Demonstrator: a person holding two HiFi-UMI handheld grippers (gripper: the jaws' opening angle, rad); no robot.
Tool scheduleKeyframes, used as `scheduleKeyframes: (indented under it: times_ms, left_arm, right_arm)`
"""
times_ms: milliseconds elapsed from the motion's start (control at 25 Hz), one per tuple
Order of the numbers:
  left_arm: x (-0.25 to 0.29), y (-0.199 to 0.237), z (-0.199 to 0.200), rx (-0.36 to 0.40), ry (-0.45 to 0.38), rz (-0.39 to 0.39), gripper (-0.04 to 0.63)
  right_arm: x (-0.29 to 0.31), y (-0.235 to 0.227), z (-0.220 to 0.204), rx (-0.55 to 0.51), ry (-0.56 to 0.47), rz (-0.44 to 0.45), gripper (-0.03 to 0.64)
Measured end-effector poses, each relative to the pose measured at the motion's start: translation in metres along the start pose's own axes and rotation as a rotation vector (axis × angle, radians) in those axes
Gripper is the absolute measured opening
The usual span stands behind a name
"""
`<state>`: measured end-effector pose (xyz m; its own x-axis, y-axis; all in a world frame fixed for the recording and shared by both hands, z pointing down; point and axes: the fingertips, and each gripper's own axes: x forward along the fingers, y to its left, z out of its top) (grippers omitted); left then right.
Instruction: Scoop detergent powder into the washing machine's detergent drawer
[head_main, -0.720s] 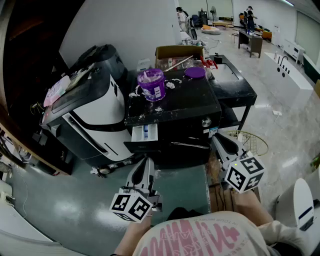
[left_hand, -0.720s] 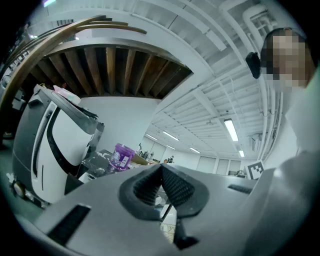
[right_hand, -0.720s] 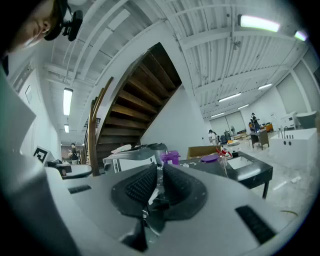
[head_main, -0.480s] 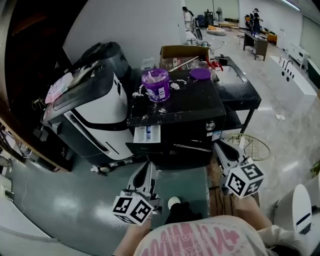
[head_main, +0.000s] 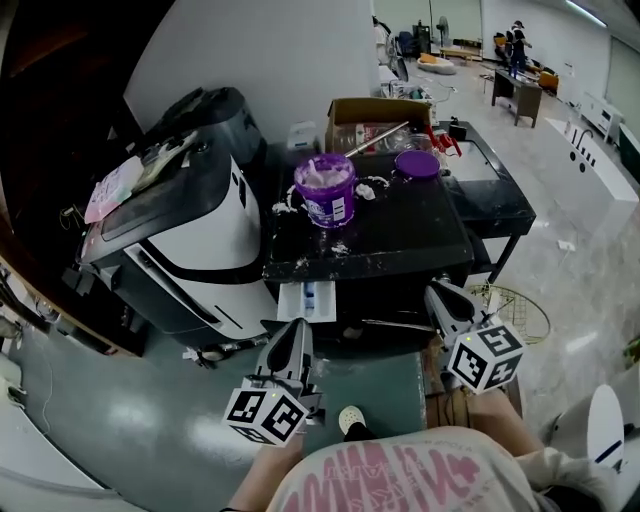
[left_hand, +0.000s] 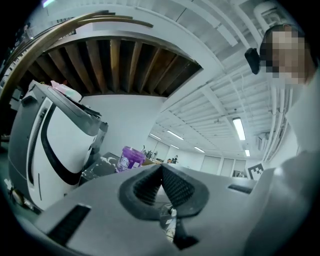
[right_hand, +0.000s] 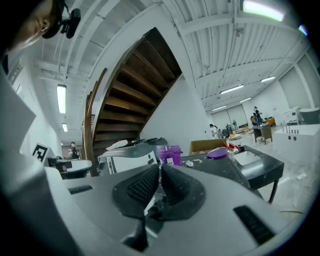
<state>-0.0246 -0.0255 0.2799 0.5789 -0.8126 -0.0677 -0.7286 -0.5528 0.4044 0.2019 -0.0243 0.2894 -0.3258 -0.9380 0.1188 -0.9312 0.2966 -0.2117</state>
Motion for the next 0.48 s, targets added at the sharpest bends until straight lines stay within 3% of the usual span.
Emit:
scheduleKeyframes:
  times_ms: [280, 480]
  left_arm:
    - [0.043, 0.046, 0.053, 0.028, -0.075, -0.002, 0.000]
    - [0.072, 0.078, 0.074, 0.061, -0.047, -0.023, 0.000]
  right_arm:
    - [0.078, 0.003, 0.038, 0.077, -0.069, 0.050, -0.005]
    - [0.133, 0.010, 0.054, 0.102, -0.084, 0.072, -0.005]
